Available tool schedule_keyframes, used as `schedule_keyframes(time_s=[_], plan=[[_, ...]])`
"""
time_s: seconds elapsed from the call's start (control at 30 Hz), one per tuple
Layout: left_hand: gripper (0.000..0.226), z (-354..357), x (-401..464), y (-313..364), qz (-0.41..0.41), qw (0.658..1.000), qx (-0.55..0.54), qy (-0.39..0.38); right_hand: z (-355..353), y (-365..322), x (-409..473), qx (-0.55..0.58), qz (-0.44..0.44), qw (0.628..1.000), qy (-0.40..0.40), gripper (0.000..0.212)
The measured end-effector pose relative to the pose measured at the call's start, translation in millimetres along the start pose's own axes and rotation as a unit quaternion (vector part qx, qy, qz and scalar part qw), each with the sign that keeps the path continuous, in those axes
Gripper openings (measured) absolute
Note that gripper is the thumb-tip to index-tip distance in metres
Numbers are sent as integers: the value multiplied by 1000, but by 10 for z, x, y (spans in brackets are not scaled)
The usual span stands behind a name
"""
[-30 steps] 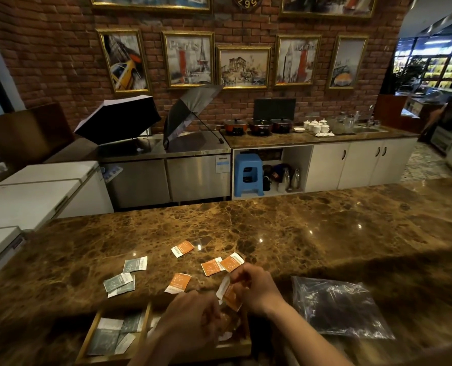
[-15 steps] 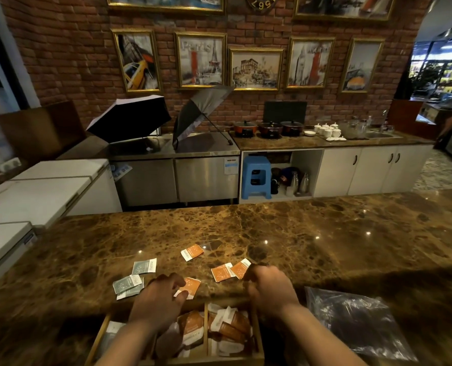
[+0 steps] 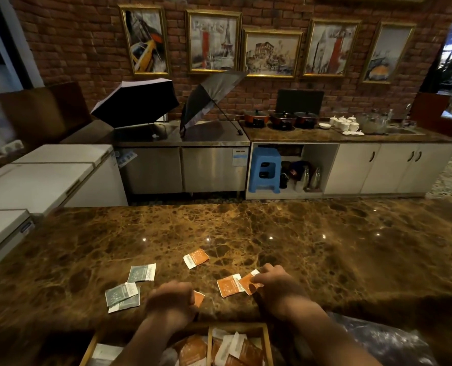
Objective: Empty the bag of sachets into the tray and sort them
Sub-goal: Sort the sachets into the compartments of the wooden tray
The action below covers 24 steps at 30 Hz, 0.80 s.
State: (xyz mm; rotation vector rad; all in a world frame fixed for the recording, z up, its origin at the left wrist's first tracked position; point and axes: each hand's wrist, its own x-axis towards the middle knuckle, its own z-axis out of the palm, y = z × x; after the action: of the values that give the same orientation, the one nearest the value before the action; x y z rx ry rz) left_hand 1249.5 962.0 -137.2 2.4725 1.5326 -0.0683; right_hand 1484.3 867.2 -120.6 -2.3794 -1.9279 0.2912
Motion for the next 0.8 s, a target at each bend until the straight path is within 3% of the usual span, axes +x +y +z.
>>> schedule_keyframes(time_s=[0.2,0.37,0.47,0.6,0.73,0.8], plan=[[10,64,249,-6,-25,996,-82,21,202,118,295,4,-40,999,21,30],[23,23,481,-96,14,978,-204,33,329,170,481,29,-81,992,97,33],[35,-37,663,-203,-6,968,-250,18,366,147,555,22,-86,995,53,41],[39,-43,902,-282,-28,971,-232,43,471,158,566,-8,-99,995,16,68],[33,-28,1104,-247,0,978,-206,22,615,292,553,19,-113,992,52,39],[28,-15,1197,-226,28,987,-155,21,589,335,541,61,-101,991,59,42]])
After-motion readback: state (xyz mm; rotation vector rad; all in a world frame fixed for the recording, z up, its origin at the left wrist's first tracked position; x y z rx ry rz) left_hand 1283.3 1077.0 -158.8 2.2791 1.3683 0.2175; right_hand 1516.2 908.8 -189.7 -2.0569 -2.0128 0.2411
